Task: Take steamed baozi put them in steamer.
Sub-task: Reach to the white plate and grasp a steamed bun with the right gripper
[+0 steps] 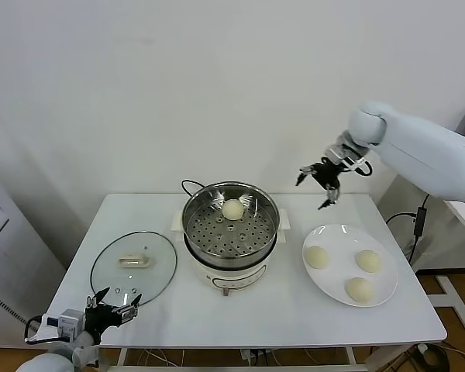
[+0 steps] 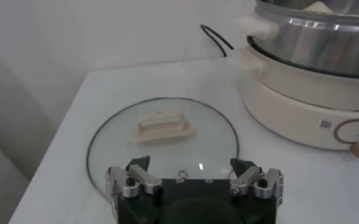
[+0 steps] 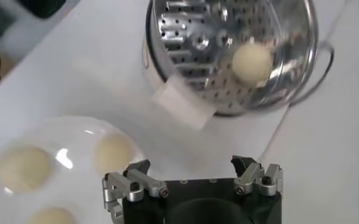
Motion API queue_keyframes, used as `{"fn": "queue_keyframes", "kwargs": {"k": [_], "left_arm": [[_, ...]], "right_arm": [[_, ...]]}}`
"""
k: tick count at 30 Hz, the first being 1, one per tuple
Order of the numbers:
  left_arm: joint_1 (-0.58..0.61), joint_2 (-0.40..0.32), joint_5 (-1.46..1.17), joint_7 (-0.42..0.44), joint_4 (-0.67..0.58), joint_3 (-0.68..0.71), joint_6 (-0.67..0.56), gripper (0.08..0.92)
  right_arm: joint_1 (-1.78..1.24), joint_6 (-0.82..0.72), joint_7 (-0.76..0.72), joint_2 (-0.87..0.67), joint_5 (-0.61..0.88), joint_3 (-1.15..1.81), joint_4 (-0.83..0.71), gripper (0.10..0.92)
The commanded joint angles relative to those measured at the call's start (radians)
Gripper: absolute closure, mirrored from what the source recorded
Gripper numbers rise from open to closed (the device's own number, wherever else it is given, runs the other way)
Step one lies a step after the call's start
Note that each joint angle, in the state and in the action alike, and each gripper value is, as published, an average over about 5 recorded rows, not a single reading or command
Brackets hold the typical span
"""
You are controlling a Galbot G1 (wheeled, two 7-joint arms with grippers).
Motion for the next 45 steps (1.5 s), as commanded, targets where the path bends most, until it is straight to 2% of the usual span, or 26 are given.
{"fn": "queue_keyframes", "kwargs": {"k": [1, 15, 37, 41, 45], "left_arm": [[-0.001, 0.001, -0.001, 0.000, 0.000, 0.000, 0.002, 0.177], [0.004, 0.002, -0.002, 0.001, 0.000, -0.004, 0.003, 0.177], [0.002, 0.007, -0.004, 0.003, 0.010, -0.002, 0.002, 0.177], [0.002, 0.007, -0.004, 0.004, 0.010, -0.002, 0.002, 0.177], [0.004, 0.006, -0.004, 0.003, 0.010, -0.003, 0.002, 0.177]], "right_arm": [[-0.097, -0.209, 0.015, -0.119, 0.103, -0.029, 0.021, 0.203], [-0.362, -0.198, 0.062, -0.027, -0.025, 0.162, -0.092, 0.203], [-0.471, -0.174, 0.074, 0.057, -0.155, 0.276, -0.219, 0.205], [-0.483, -0.173, 0.079, 0.066, -0.174, 0.297, -0.229, 0.231], [-0.498, -0.174, 0.090, 0.073, -0.187, 0.321, -0.235, 0.298]]}}
